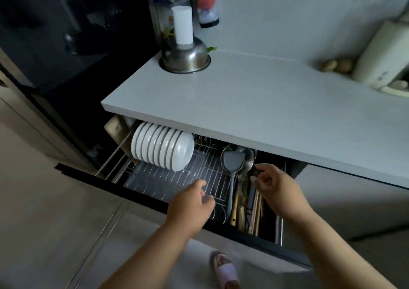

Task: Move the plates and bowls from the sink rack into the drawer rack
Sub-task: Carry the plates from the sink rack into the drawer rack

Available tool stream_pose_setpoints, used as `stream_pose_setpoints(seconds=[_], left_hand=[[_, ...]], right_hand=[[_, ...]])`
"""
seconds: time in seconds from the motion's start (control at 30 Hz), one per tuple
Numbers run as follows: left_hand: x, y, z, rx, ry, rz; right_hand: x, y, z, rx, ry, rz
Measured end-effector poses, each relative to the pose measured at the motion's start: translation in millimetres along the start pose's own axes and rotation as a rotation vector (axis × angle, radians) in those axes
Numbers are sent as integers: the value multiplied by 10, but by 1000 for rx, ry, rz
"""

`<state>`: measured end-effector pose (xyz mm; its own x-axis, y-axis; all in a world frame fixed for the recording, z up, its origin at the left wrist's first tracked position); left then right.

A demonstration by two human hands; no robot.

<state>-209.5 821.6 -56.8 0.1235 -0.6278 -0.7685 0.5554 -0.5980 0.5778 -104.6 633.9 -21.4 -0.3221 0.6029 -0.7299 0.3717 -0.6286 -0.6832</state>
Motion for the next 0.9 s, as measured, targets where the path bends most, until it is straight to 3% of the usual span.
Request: stream_pose_setpoints(seconds=[0.23, 0.47, 0.9], left_hand=[[296, 591, 236, 165, -19, -259], [778, 1482, 423, 313, -47, -350], [2795, 3658, 1401, 726, -361, -501]], right_hand=[[-647, 446, 523, 93, 157, 1], [-1401, 1015, 1027, 149, 306, -16], [-3237, 2742, 2810, 565, 652, 86]])
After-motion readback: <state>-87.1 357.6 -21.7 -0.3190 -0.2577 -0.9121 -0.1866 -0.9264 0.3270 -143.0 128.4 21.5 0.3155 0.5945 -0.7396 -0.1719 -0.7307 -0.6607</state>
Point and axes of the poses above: each hand's wrist, its own z-axis away from the middle knuckle, its own x-axis out of the palm, y = z × x, the point moved 3 cm from there along -z, towards the middle knuckle, and after that the axes turned 9 degrees about -x, right-handed, at the moved point
